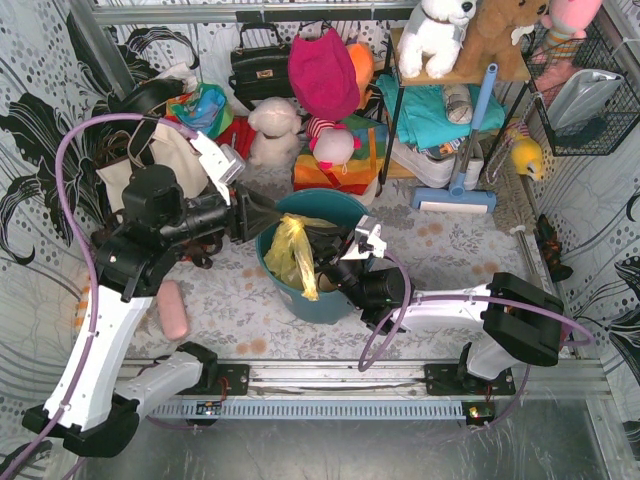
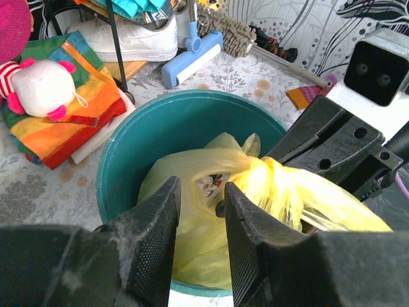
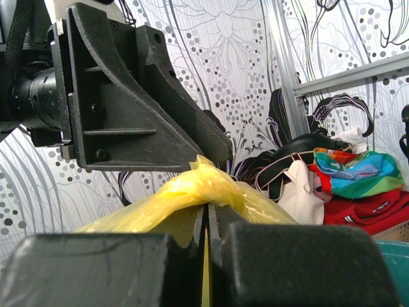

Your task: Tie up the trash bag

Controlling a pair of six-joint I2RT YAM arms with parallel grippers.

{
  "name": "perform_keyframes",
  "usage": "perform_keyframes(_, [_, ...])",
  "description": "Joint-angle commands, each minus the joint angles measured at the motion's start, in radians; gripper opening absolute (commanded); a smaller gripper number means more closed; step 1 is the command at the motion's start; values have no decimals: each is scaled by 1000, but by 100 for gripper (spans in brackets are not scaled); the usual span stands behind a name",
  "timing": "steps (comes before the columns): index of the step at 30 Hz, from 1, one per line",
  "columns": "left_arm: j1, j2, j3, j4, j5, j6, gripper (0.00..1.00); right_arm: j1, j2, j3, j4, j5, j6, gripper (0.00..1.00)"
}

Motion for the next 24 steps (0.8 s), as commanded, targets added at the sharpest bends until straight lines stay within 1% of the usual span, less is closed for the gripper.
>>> perform_keyframes(1, [-2,-14,46,-32,-24,75,42,1,-13,0,36,-3,24,0])
perform_keyframes(6, [-4,-15,51,-73,0,102,42,1,-10,2,36,-2,26,0])
perform_keyframes(11, [-3,-16,32,-83,-45,112,43,1,-9,3,34,0,29,0])
perform_keyframes(17, [-3,-26,31,-97,-3,132,44,2,-8,8,36,1,27,0])
perform_keyframes(24, [-3,-15,5,-54,16,116,45,2,-1,9,40,4,33,0])
